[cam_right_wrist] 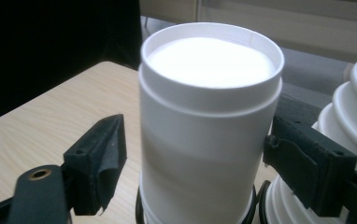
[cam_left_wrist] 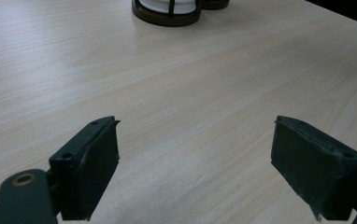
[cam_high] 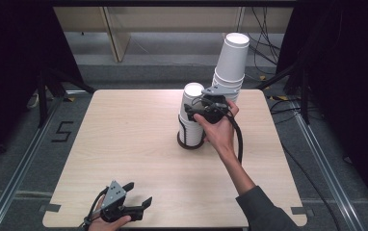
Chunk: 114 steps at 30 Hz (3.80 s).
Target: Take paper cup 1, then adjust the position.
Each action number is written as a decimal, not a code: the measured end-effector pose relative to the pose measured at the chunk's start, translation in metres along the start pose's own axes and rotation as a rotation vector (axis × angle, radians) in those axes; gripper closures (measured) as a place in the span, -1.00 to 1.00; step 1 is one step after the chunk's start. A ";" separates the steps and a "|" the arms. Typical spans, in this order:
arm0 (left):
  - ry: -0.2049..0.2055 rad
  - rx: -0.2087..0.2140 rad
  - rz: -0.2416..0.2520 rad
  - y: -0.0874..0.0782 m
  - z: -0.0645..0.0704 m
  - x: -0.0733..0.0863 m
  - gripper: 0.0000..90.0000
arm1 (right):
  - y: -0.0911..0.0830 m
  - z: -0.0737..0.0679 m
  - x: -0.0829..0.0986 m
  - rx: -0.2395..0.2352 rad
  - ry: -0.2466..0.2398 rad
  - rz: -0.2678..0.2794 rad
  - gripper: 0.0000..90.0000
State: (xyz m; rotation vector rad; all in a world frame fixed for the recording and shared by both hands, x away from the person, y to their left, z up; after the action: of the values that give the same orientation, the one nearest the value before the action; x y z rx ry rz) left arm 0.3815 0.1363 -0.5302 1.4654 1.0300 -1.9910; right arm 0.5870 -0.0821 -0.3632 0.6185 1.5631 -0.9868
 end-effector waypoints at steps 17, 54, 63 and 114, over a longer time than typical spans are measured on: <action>0.006 0.000 -0.003 0.000 0.000 0.000 -0.67 | 0.027 0.002 0.002 0.056 0.080 -0.020 -0.59; 0.018 0.019 -0.018 0.001 0.004 0.002 -0.67 | -0.009 -0.007 -0.075 0.075 0.051 0.162 -0.52; 0.013 0.008 -0.015 0.001 0.002 0.001 -0.67 | -0.039 -0.017 -0.085 -0.004 0.029 0.183 -0.52; -0.007 0.012 0.007 0.003 0.003 -0.001 -0.68 | -0.078 -0.092 0.087 -0.368 0.044 -0.051 -0.52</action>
State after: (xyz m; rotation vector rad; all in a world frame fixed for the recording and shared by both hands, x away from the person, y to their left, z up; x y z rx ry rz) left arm 0.3823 0.1327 -0.5295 1.4656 1.0105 -1.9992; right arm 0.4542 -0.0543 -0.4253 0.3458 1.7515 -0.6991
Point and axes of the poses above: each handheld gripper's, and its own axes: y roughly forward along the jaws, x roughly out of its underside, z roughly to its right, the point moved 7 cm from there along y, roughly forward along the jaws, and after that the axes turned 10 degrees about z, right-handed, at the moved point
